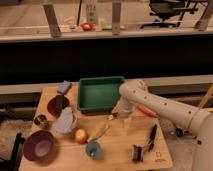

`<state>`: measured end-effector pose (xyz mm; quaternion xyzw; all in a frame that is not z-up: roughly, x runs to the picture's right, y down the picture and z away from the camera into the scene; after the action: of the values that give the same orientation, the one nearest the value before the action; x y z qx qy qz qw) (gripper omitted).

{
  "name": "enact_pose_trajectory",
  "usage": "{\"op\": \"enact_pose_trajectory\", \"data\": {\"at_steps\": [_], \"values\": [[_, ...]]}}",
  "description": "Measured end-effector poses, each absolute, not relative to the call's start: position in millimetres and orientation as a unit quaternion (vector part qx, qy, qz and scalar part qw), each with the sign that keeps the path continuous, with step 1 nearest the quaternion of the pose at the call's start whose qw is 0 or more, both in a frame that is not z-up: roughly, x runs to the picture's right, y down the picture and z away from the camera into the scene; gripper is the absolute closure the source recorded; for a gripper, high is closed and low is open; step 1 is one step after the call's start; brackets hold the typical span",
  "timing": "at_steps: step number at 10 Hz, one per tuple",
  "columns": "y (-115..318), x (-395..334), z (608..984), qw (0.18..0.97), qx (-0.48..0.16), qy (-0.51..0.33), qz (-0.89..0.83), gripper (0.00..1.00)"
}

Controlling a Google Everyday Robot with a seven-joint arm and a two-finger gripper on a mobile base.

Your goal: Place fork in plastic cup

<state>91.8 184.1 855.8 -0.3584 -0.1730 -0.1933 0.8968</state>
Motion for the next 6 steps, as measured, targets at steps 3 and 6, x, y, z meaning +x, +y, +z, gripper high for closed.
{"op": "enact_pose_trajectory", "data": {"at_steps": [3,6], "values": [[190.2,96.1,871.4,0.900,-0.365,-0.162,-0.174,0.20],[185.5,101.9,879.4,0.906,-0.361,-0.155,-0.159,0.22]]}}
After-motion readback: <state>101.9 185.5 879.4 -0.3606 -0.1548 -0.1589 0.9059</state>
